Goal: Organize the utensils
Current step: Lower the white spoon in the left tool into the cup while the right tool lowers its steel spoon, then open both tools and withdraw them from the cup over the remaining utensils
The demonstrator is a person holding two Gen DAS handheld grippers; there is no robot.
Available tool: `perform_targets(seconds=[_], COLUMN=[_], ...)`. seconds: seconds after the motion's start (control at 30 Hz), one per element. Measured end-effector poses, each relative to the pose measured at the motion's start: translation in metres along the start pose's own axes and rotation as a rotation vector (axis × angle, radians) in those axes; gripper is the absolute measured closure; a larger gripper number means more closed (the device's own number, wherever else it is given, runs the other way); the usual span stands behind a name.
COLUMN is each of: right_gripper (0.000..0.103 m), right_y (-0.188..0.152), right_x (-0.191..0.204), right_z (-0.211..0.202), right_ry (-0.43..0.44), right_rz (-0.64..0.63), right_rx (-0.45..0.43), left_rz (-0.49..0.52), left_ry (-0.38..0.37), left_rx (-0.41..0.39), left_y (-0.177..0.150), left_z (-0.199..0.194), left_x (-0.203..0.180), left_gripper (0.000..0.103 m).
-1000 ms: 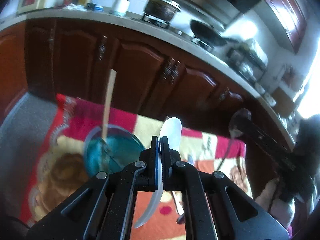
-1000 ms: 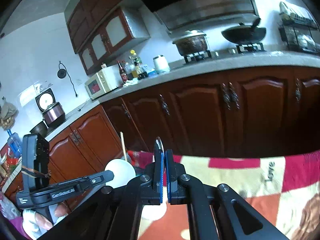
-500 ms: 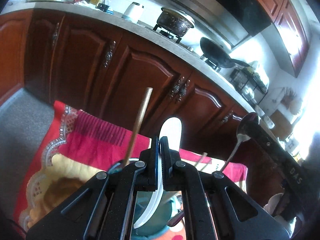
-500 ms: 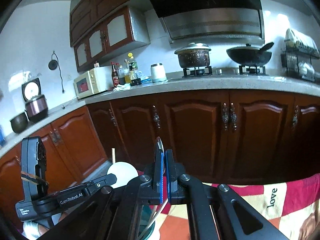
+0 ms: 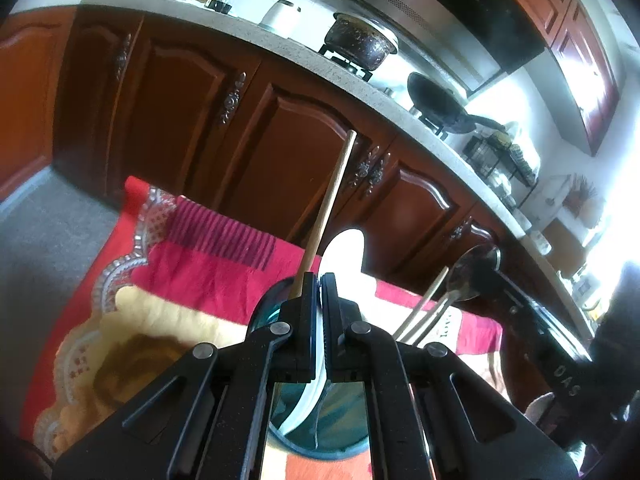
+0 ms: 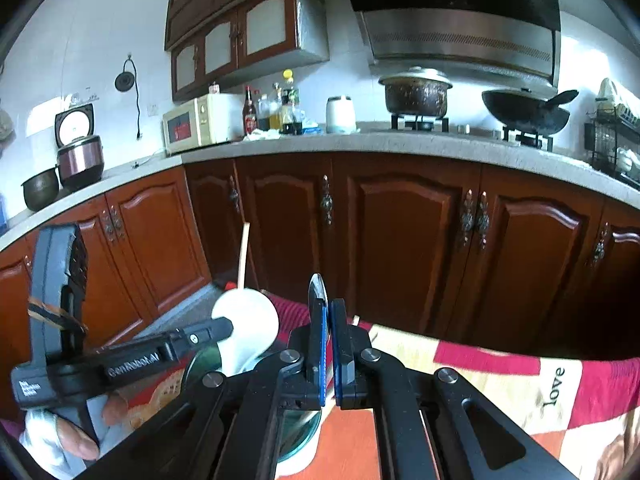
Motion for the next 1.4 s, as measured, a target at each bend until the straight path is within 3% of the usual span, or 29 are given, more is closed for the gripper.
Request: perform_targets(seconds=[0.43,0.57,0.67,0.77,0.83,0.9,1.17,1.4], right_gripper=[0.1,0.073,0.072,0.072,0.072,0.072,0.068,0.065], right_y=[-0.034,-0.038,-0.039,-0.04,-0.04,-0.039,-0.035,-0.039], right_x=[-0.002,-0.008,-0.009,-0.01,-0.011,-0.012,-0.01,-0.02], right_z=[0.016,0.015,0.008,0.001,-0.004,-0.011,-0.037,-0.063], right_ry=[0.022,0.026,0.025,0.03,0.031,0.035,0.037,0.002], right_rz=[0.04,0.071,0.069,0.076,0.085,0.093,0.092,0.093], right_rx=[0.131,0.16,0.156,0.159,0.153,0.143,0.113,0.104], left_rz=[0.074,0.094,0.101,0.112,0.119,0.124,0.145,0.17], left_ry=[0.105,0.117,0.129,0.156,0.174,0.196,0.288,0.322], left_rx=[0.056,0.064,0.064,0.073,0.068,0.058,0.066,0.085], left_y=[-0.036,-0.039,-0.04,-0.04,-0.041,-0.04,-0.042,-0.056], left_z=[-0.013,-0.015,-0.017,-0.019,-0.023,-0.028,-0.049,-0.065], left_x=[-0.004,-0.008,-0.011,-0.011,-0.01,-0.01,-0.013,-0.033], left_gripper=[0.102,0.102,0.101,0.092,0.072,0.064,0.064,0.064])
Point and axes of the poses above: each gripper's, at about its wrist camera, not at the fingertips, and z roughly the way its jaws point, x to its left, y to its top, the point moved 9 cm from there along z, roughly the way its jaws point, and after that the axes turned 4 degrees about -y, right-handed, at the moved point
